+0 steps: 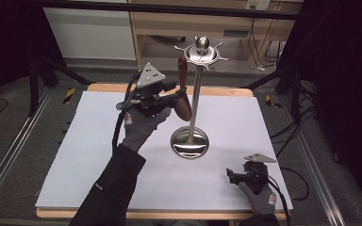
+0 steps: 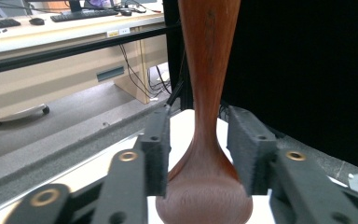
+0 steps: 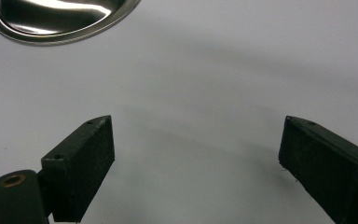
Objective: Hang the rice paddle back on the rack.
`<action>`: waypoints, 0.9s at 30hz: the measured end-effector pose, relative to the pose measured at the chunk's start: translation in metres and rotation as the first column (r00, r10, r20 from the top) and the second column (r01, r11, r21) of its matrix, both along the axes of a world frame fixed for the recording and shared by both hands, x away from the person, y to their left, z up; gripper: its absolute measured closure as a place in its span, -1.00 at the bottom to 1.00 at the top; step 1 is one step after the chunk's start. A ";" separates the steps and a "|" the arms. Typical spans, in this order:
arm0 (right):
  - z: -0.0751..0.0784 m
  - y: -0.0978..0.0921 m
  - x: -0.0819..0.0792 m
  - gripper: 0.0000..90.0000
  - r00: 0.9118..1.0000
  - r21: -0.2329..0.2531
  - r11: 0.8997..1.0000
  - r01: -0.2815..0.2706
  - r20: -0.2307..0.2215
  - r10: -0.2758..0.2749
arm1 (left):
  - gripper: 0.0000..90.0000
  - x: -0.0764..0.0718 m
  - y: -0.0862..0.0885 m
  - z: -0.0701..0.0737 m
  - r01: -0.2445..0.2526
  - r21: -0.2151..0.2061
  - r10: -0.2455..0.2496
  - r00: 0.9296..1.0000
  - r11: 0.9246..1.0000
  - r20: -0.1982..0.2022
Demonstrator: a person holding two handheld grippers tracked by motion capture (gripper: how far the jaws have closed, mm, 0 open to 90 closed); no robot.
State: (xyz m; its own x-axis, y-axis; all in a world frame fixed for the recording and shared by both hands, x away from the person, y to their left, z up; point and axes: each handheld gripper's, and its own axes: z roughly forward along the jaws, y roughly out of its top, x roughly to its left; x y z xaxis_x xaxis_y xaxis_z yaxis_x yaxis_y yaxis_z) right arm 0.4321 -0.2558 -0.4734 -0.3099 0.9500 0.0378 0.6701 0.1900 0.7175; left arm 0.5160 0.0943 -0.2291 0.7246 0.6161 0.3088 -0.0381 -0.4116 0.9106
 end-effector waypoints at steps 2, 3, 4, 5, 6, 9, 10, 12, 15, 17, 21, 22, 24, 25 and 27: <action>0.000 0.000 0.000 -0.76 1.000 -0.005 1.000 0.001 0.000 -0.001 | 0.12 -0.003 0.006 -0.005 0.023 0.008 -0.024 1.000 1.000 0.004; 0.000 0.000 0.000 -0.76 1.000 -0.005 1.000 0.001 0.000 -0.001 | 0.09 -0.003 0.006 -0.005 0.023 0.008 -0.024 1.000 1.000 0.004; -0.001 0.001 0.000 -0.76 1.000 -0.004 1.000 0.006 -0.004 -0.006 | 0.05 -0.012 0.014 -0.013 0.005 0.000 -0.005 1.000 1.000 -0.009; -0.001 0.001 0.000 -0.76 1.000 -0.004 1.000 0.006 -0.004 -0.006 | 0.04 -0.012 0.014 -0.013 0.005 0.000 -0.005 1.000 1.000 -0.009; -0.001 0.001 0.000 -0.76 1.000 -0.009 1.000 0.004 -0.001 -0.004 | 0.02 -0.017 0.022 -0.019 -0.011 0.001 0.011 1.000 1.000 -0.008; 0.000 0.001 -0.001 -0.76 1.000 -0.001 1.000 0.007 -0.004 -0.007 | -0.03 -0.019 0.031 -0.024 -0.008 0.018 0.008 1.000 1.000 0.002; 0.000 0.001 -0.002 -0.76 1.000 -0.004 1.000 0.010 -0.003 -0.010 | -0.06 -0.019 0.041 -0.027 0.012 0.057 -0.013 0.999 0.998 0.033; -0.001 0.001 -0.002 -0.76 1.000 -0.004 1.000 0.007 -0.002 -0.007 | -0.09 -0.021 0.049 -0.033 0.007 0.057 -0.008 1.000 0.998 0.029; -0.001 0.002 -0.001 -0.76 1.000 -0.006 1.000 0.007 -0.003 -0.007 | -0.11 -0.042 0.041 -0.052 -0.129 -0.186 0.085 0.971 0.974 -0.225; -0.001 0.002 -0.001 -0.76 1.000 -0.006 1.000 0.007 -0.002 -0.007 | -0.13 -0.043 0.045 -0.061 -0.137 -0.174 0.094 0.967 0.975 -0.238; -0.001 0.002 -0.002 -0.76 1.000 -0.008 1.000 0.007 -0.002 -0.007 | -0.15 -0.046 0.050 -0.075 -0.153 -0.167 0.107 0.960 0.974 -0.258; -0.001 0.002 -0.002 -0.76 1.000 -0.011 1.000 0.007 -0.002 -0.007 | -0.15 -0.047 0.052 -0.079 -0.153 -0.172 0.104 0.958 0.973 -0.266; -0.001 0.002 -0.002 -0.76 1.000 -0.012 1.000 0.006 -0.002 -0.006 | -0.16 -0.049 0.055 -0.086 -0.155 -0.173 0.104 0.956 0.973 -0.275; -0.001 0.002 -0.002 -0.76 1.000 -0.013 1.000 0.008 -0.003 -0.008 | -0.16 -0.050 0.057 -0.090 -0.159 -0.168 0.107 0.954 0.973 -0.280; -0.001 0.002 -0.003 -0.77 1.000 -0.018 1.000 0.009 0.000 -0.009 | -0.17 -0.051 0.060 -0.098 -0.164 -0.162 0.112 0.950 0.973 -0.290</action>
State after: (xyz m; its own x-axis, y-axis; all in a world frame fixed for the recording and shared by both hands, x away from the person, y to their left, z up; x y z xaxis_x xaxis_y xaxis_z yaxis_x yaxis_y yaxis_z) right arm 0.4295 -0.2540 -0.4742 -0.3014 0.9533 0.0204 0.6722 0.1972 0.7137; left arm 0.4645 0.1541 -0.3267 0.6696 0.7425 -0.0186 0.2717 -0.2216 0.9365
